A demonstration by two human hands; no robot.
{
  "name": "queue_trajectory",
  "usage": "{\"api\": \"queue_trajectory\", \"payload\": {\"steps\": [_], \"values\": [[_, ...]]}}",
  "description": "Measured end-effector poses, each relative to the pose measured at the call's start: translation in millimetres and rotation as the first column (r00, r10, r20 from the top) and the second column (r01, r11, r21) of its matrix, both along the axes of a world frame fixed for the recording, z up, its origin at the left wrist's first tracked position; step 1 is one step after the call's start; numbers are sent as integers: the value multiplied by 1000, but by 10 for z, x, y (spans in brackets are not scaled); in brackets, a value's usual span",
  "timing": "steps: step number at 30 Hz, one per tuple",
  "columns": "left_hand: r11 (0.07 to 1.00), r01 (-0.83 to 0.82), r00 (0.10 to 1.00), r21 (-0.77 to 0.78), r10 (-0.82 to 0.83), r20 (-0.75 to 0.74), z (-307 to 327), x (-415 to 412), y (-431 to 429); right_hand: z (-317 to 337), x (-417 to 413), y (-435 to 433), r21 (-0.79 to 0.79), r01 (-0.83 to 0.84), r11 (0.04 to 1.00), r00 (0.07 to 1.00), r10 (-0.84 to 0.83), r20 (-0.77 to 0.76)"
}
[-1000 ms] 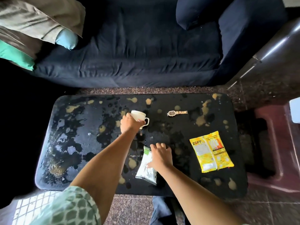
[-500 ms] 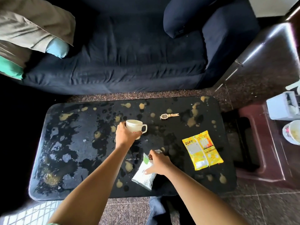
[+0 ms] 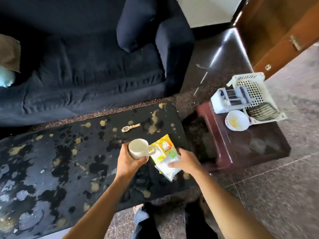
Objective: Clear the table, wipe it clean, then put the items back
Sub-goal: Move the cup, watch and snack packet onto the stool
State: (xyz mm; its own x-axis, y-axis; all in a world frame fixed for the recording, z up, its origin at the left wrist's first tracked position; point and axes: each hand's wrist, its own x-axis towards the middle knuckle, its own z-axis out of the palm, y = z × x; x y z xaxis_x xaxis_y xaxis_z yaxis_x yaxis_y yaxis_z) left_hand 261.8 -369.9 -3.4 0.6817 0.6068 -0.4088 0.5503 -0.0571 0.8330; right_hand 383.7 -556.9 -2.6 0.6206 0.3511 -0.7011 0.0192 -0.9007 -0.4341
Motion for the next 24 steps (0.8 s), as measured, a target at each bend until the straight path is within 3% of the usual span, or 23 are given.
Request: {"api": "queue_trajectory", "payload": {"steps": [9,15,21,24], "values": [[979,183,977,-90,-171,127,-71,1124,-1917,327,893,-1953,-58,226,973,958,-211,194],[959,278,953,-63,-267,142,-127,1661,-2856,313,1338,-2931,-35,369,929,868,-330,370],[945,326,940,-7,-323,110,-315,1991,-3298,152,1665,-3235,-38,347,937,787,-269,555],[941,336,936,26,-337,98,-424,2096,-3401,72,1820,-3248,-80,277,957,700,-144,699]]}}
